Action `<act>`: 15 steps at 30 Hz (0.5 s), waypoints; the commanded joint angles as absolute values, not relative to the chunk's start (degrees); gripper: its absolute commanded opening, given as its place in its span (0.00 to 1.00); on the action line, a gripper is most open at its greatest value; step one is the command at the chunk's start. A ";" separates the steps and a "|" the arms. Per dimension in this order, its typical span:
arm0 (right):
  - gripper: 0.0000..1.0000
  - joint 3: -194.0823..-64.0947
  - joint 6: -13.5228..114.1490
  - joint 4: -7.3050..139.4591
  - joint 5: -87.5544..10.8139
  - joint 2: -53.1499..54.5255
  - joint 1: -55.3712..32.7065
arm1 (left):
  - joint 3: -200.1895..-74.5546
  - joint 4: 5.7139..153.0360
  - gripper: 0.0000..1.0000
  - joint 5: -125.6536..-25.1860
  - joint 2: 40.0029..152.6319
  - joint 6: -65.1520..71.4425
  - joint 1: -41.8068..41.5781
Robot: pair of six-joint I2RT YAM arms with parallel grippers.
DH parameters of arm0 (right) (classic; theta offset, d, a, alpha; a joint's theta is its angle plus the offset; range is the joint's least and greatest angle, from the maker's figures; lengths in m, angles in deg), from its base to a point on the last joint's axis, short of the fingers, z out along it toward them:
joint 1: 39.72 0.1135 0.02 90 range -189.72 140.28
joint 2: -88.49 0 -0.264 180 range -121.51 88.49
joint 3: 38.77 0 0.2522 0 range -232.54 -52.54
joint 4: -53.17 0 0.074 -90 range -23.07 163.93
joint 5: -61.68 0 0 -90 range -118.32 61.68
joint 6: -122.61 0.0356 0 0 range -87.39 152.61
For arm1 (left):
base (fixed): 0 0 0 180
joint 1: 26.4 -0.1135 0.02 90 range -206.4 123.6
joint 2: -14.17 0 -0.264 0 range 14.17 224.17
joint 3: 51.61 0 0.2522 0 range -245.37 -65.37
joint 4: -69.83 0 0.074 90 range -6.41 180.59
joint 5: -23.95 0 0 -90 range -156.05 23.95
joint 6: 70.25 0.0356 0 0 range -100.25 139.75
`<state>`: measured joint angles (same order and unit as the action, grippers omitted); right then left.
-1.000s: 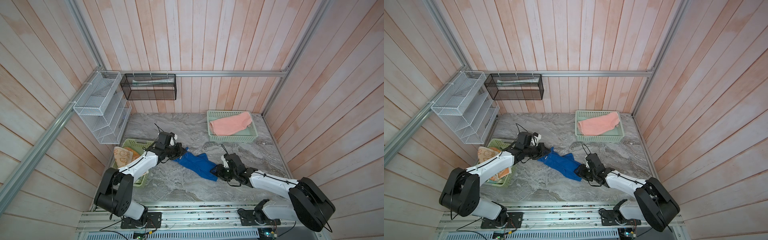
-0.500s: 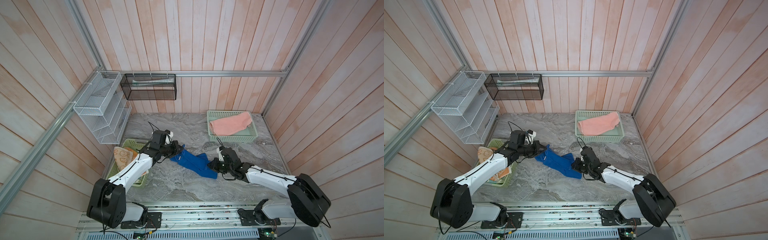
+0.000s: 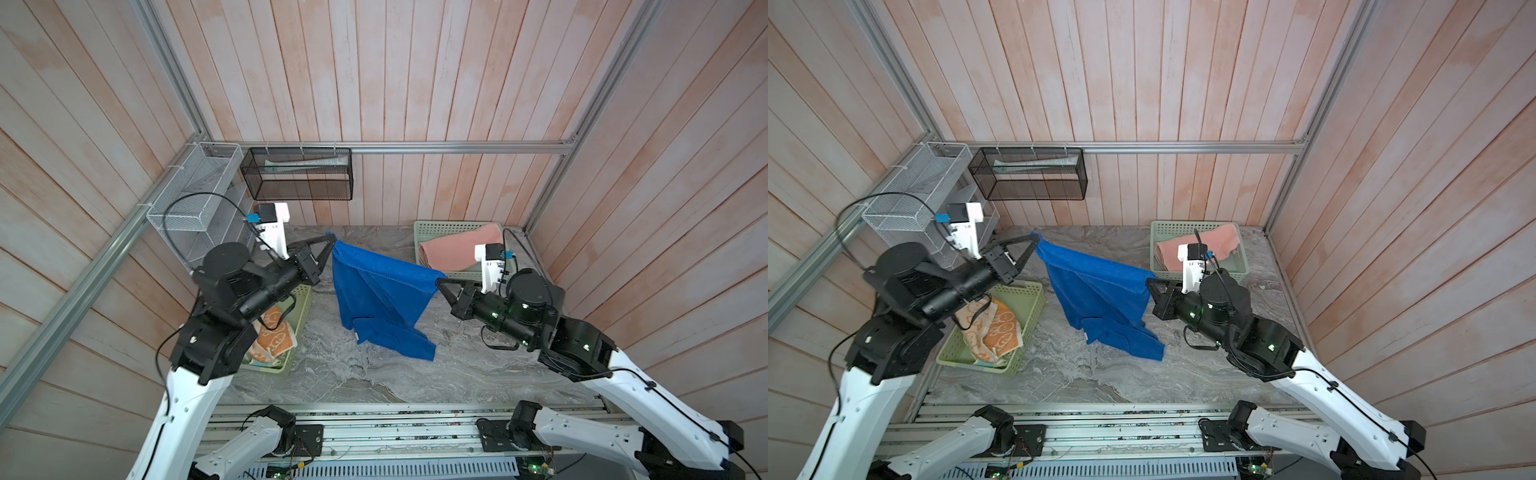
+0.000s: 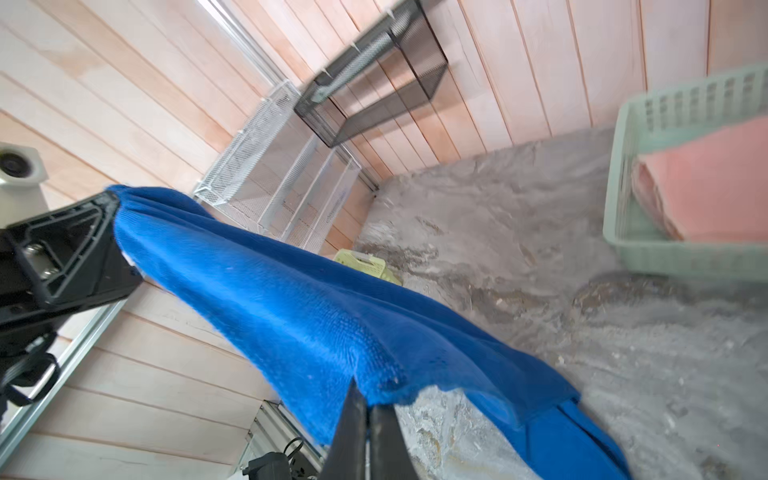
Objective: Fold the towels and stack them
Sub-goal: 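Lift the blue towel high with both grippers so it hangs open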
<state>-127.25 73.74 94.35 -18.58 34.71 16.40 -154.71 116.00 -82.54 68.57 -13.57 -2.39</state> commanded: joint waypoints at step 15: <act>0.00 -201.90 47.37 128.89 -12.98 -2.61 6.10 | -200.79 144.17 0.00 -64.25 89.69 -3.41 -1.82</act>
<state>-197.35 51.53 121.12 -8.99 1.22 12.97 -199.19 138.73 -71.39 86.09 -6.12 -1.32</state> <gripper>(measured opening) 0.051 0.046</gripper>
